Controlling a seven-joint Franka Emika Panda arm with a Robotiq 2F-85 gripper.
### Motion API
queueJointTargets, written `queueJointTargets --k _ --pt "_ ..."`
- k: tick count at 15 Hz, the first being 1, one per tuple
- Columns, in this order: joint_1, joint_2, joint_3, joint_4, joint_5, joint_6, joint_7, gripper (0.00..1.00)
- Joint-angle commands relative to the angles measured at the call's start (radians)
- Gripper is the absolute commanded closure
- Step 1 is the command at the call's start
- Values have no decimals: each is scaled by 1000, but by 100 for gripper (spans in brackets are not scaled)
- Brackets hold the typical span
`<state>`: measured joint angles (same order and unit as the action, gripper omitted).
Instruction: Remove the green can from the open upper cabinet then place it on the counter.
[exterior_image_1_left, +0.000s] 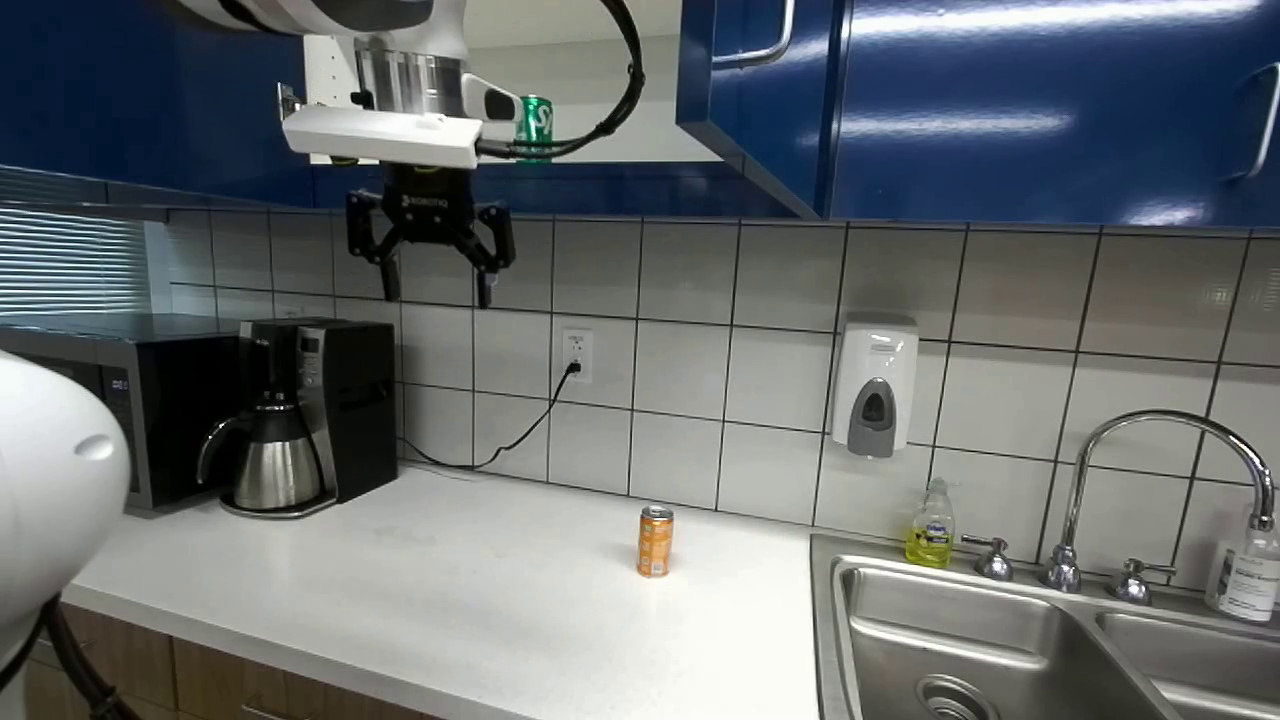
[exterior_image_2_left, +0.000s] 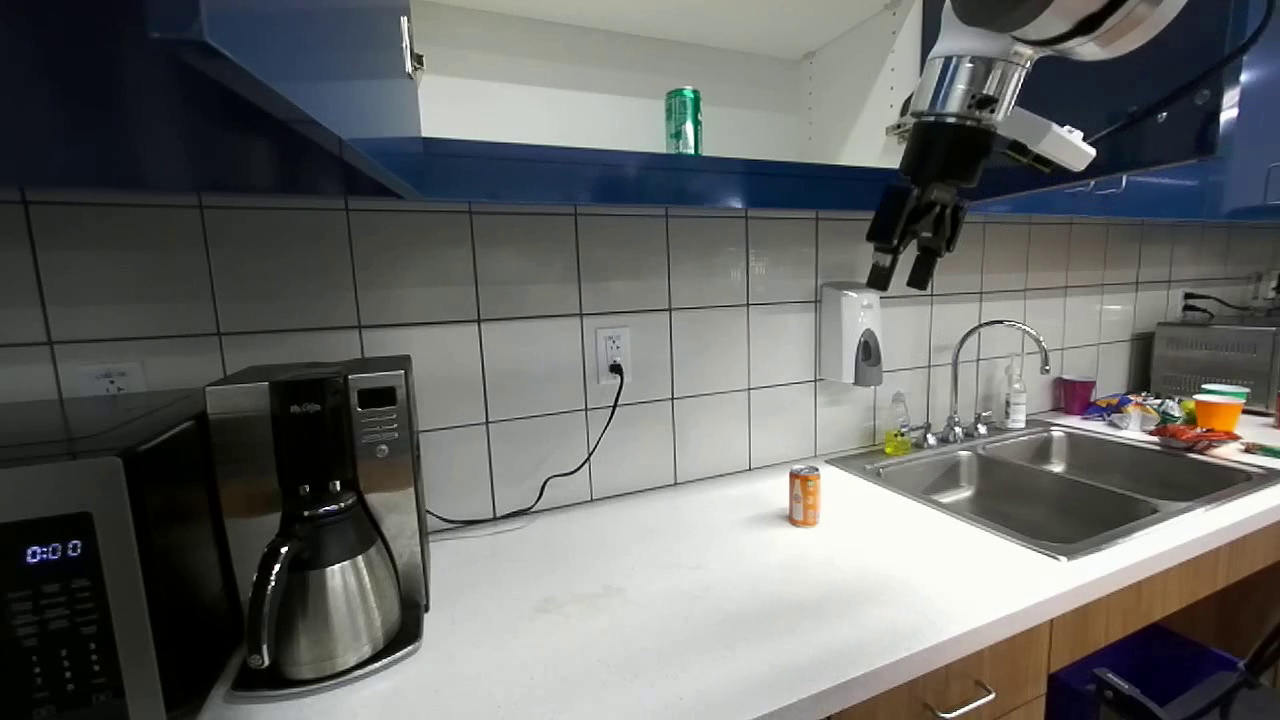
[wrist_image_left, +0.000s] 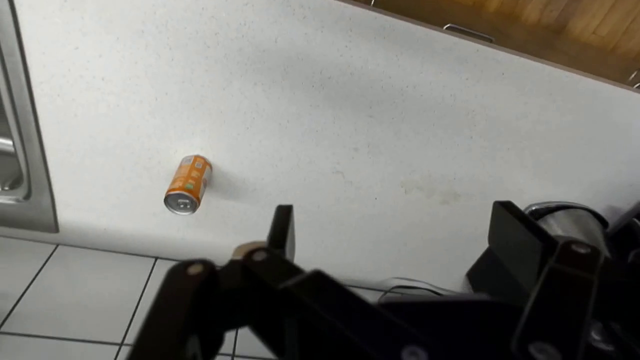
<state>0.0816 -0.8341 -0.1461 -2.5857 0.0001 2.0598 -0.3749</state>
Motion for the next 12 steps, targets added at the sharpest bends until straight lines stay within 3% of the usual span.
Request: queueJointTargets --k 1,12 --pt "16 12 21 62 9 17 13 0" --pt "59 59 46 247 18 65 26 0"
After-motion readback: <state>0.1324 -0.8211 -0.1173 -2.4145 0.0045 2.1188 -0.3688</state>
